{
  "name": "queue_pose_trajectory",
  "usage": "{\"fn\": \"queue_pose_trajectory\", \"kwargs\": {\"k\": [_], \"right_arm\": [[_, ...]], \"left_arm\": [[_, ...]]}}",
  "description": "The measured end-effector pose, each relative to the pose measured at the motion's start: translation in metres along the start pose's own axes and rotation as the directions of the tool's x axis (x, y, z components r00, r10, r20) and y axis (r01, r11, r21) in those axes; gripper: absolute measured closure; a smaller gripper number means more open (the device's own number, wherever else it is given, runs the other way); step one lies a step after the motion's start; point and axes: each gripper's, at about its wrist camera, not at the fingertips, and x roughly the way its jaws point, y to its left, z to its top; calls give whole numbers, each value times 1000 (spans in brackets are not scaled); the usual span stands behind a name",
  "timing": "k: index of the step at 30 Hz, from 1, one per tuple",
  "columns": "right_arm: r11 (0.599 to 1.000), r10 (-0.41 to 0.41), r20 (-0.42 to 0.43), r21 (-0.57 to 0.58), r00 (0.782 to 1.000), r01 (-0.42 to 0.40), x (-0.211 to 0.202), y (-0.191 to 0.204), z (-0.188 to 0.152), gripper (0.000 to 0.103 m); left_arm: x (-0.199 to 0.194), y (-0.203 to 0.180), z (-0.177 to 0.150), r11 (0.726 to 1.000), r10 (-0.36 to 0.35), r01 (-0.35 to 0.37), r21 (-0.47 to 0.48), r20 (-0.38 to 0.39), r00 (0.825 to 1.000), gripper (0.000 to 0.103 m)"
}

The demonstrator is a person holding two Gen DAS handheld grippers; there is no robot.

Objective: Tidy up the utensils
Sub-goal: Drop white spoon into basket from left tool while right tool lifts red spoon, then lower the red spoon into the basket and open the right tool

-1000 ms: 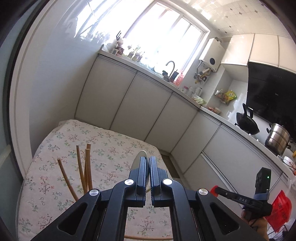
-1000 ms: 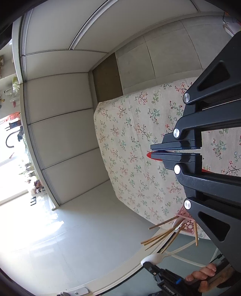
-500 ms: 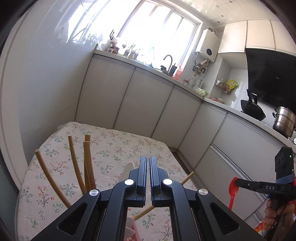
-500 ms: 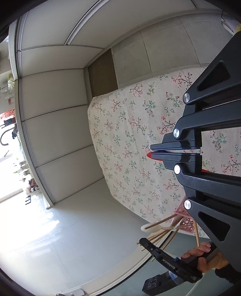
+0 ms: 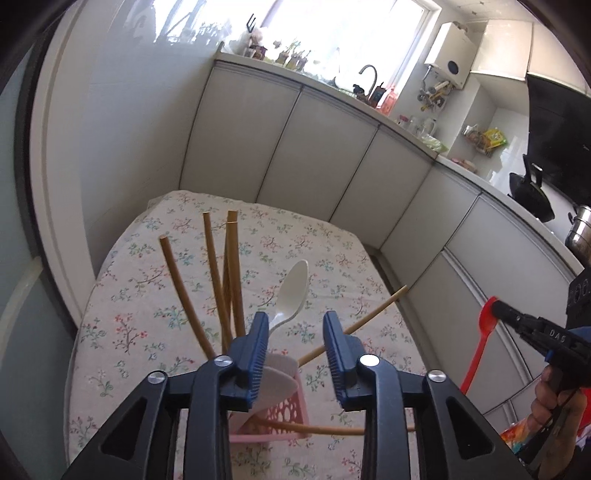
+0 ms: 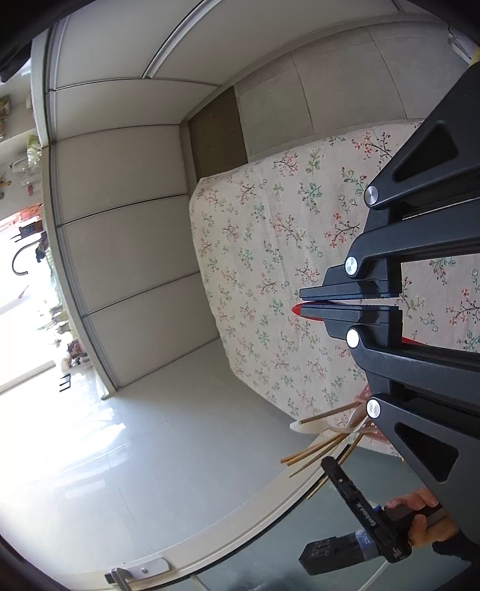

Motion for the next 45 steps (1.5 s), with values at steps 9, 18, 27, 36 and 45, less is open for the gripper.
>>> {"fn": "queue_pose_trajectory", "kwargs": {"k": [9, 18, 27, 36, 45], "right_arm": [[995, 1, 230, -97, 973, 22, -57, 77, 20, 102], [970, -13, 376, -222, 926, 104, -24, 191, -25, 102], [895, -137, 444, -327, 885, 303, 60, 228, -79, 102], [965, -92, 209, -221, 974, 138, 86, 202, -70, 94], [992, -31, -248, -128, 968, -1, 106, 189, 22, 73]], "left_arm": [[-30, 15, -15, 951, 307, -308, 14, -127, 943, 19], [-13, 70, -37, 912, 378, -407, -43, -293, 878, 19], [-15, 86, -43, 915, 352, -396, -78, -326, 878, 19], [-16, 82, -39, 922, 333, -377, -84, -321, 887, 19], [-15, 76, -38, 934, 299, -345, -97, -320, 899, 19]]}}
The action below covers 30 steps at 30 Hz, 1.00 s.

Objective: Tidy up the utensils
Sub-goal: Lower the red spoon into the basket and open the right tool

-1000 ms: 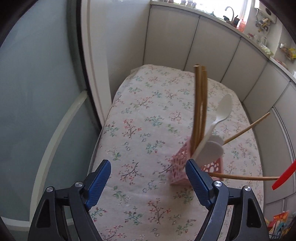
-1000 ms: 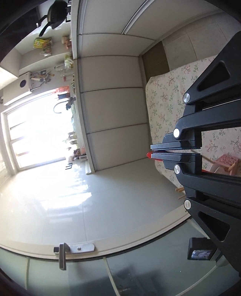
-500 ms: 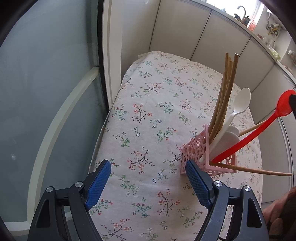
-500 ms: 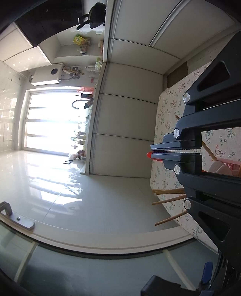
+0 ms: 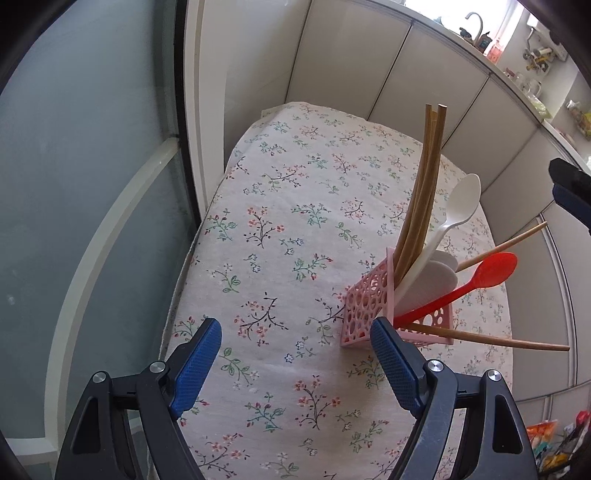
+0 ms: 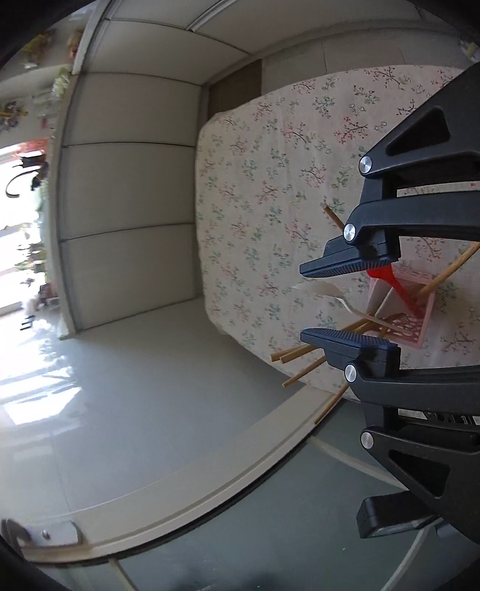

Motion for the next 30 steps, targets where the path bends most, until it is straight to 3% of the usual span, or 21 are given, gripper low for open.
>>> {"fn": "queue_pose_trajectory", "kwargs": {"k": [4, 6, 10, 13, 15, 19, 22, 26, 30], "right_arm": [[997, -71, -161, -30, 984, 67, 35, -4, 18, 73], [998, -68, -233, -6, 970, 68, 55, -9, 20, 73], [994, -100, -281, 5, 954, 106, 84, -10, 21, 73], [982, -187, -250, -46, 950, 182, 93, -5, 23, 80], [981, -195, -219, -58, 956, 187, 88, -2, 21, 103], [970, -220, -132, -135, 967, 202, 76, 10, 8, 103], [971, -189, -88, -167, 978, 172, 65, 15, -3, 103], [982, -132, -79, -144, 988, 120, 58, 11, 2, 102], [981, -90, -140, -185, 986, 63, 54, 16, 0, 102]], "left_arm": [[-2, -4, 1, 1000, -14, 14, 5, 11, 1000, 19], [-3, -5, 1, 1000, -20, 20, 9, 12, 1000, 19], [-2, -6, 1, 1000, -22, 21, 17, 10, 1000, 19], [-1, -5, 2, 1000, -24, 24, 10, 8, 1000, 19], [-1, -4, 1, 1000, -26, 26, 4, 9, 1000, 19], [-2, -3, 1, 1000, -28, 28, 0, 11, 1000, 19], [-2, -2, 1, 1000, -31, 31, 2, 13, 999, 19], [-3, -2, 0, 999, -35, 35, -4, 16, 999, 19], [-3, -1, 1, 999, -39, 39, -2, 16, 999, 19]]}}
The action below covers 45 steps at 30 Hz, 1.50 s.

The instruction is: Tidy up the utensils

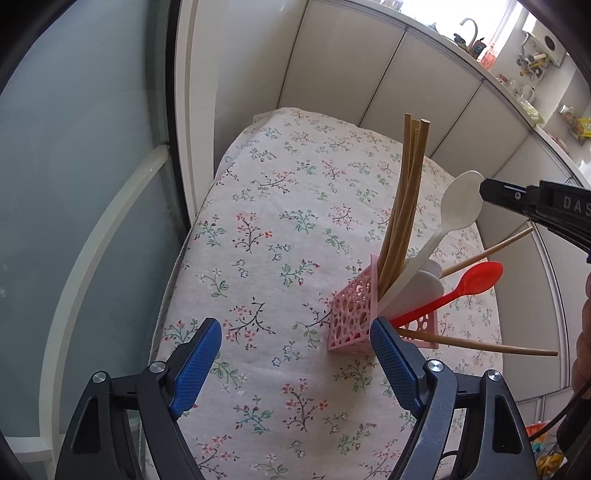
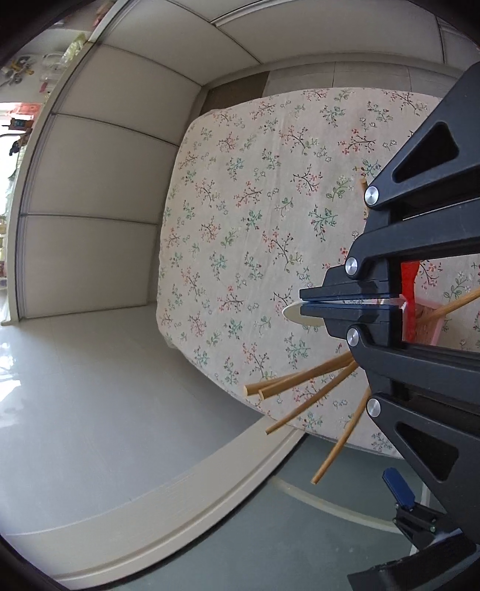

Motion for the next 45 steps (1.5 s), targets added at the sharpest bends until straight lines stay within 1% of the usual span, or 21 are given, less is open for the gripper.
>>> {"fn": "queue_pose_trajectory", "kwargs": {"k": [3, 7, 9, 11, 12, 13, 14, 16, 17, 18, 20, 21, 22, 23, 24, 27, 31, 34, 36, 40, 45], "right_arm": [[998, 41, -47, -40, 998, -43, 1, 10, -13, 102], [995, 99, -53, -15, 994, -100, -12, 9, -26, 98], [994, 107, -28, 3, 994, -107, -28, 3, -31, 79], [993, 116, 7, 27, 993, -116, -48, -8, -37, 72], [993, 115, 25, 33, 993, -116, -60, -13, -41, 71], [993, 110, 44, 42, 993, -112, -72, -19, -46, 70], [993, 99, 64, 53, 993, -102, -84, -26, -53, 66], [993, 77, 111, 76, 991, -85, -108, -40, -68, 57], [994, 58, 134, 86, 989, -70, -120, -47, -77, 50], [994, 39, 154, 98, 987, -54, -130, -54, -87, 45], [993, 8, 180, 117, 984, -29, -148, -67, -106, 40], [992, -7, 190, 129, 982, -18, -155, -74, -116, 37], [990, -22, 199, 141, 980, -7, -161, -79, -127, 35], [988, -38, 206, 151, 978, 7, -166, -84, -137, 29], [986, -60, 212, 162, 976, 25, -171, -88, -147, 19], [978, -127, 238, 190, 963, 82, -182, -97, -176, 5], [964, -183, 245, 237, 952, 124, -182, -104, -204, 1], [958, -207, 213, 240, 955, 154, -172, -107, -215, 1], [959, -205, 199, 238, 958, 156, -168, -109, -218, 1], [957, -227, 203, 226, 953, 180, -161, -106, -219, 1], [958, -219, 190, 227, 957, 174, -151, -107, -215, 1]], "left_arm": [[-1, -1, 1, 1000, -5, 5, 1, 3, 1000, 19], [-4, -5, -1, 999, -21, 21, 24, 21, 1000, 19], [-6, -8, -2, 999, -18, 17, 33, 29, 999, 19], [-8, -11, -4, 999, -14, 13, 38, 37, 999, 19], [-10, -13, -5, 999, -14, 12, 42, 45, 999, 19], [-13, -17, -7, 999, -16, 13, 51, 53, 998, 19], [-16, -22, -9, 998, -17, 13, 65, 60, 998, 19], [-24, -35, -15, 995, -15, 7, 95, 80, 997, 18], [-28, -40, -18, 994, -16, 6, 106, 91, 996, 18], [-33, -46, -22, 993, -12, 0, 116, 103, 995, 16], [-44, -61, -32, 990, 0, -18, 138, 128, 992, 13], [-51, -68, -37, 988, 6, -27, 151, 140, 990, 10], [-56, -76, -42, 986, 17, -42, 164, 149, 989, 5], [-62, -83, -47, 983, 29, -57, 177, 158, 987, 2], [-69, -91, -54, 980, 38, -71, 187, 176, 984, 0], [-85, -111, -74, 971, 46, -93, 221, 209, 977, 0], [-93, -126, -95, 964, 59, -116, 237, 235, 970, 0], [-92, -131, -106, 960, 81, -145, 241, 259, 963, 0], [-91, -132, -111, 957, 90, -157, 244, 265, 960, 0], [-86, -132, -112, 958, 94, -161, 236, 272, 958, 0], [-82, -130, -109, 959, 110, -177, 220, 287, 952, 0]]}}
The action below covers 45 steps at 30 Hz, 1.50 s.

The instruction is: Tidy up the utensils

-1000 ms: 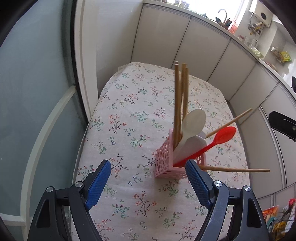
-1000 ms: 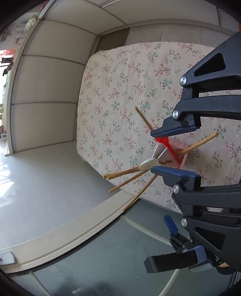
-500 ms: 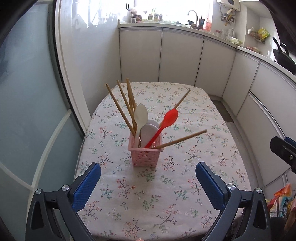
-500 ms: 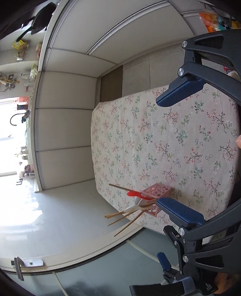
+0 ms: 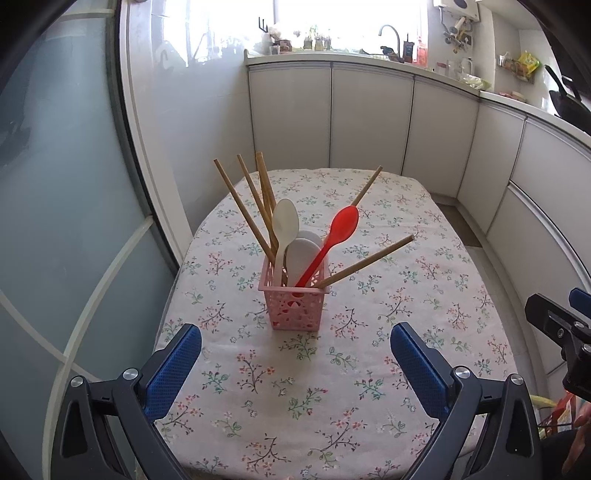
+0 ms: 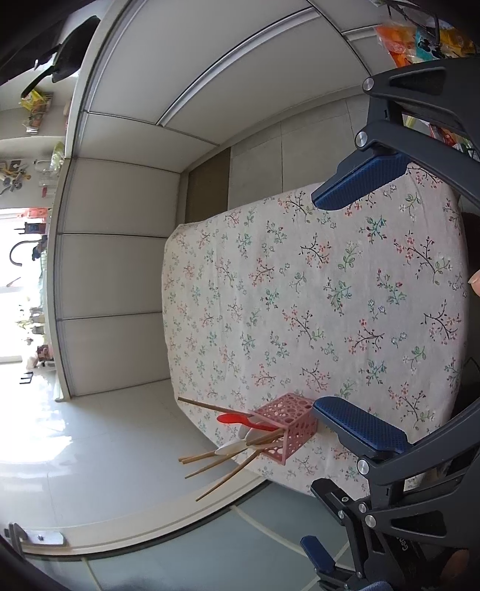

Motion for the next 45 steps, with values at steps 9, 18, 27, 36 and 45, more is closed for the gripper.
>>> {"fn": "queue_pose_trajectory", "kwargs": {"k": [9, 18, 27, 36, 45], "right_arm": [[1000, 3, -28, 1, 1000, -3, 13, 0, 0, 1], [1000, 10, -44, 2, 999, -10, 16, 2, -3, 1], [1000, 1, -53, -1, 999, -1, 19, 2, -5, 1], [1000, -3, -62, -10, 998, 2, 22, 5, -5, 1], [1000, -3, -66, -8, 998, 2, 23, 5, -5, 1]], "left_arm": [[10, -1, 0, 1000, 2, -2, -2, -24, 1000, 0], [9, -4, 0, 1000, 4, -4, 2, -20, 1000, 0], [8, -3, -1, 1000, 8, -8, 0, -15, 1000, 0], [7, -2, -1, 1000, 7, -7, -2, -15, 1000, 0], [5, -3, -1, 1000, 7, -7, 0, -11, 1000, 0]]}}
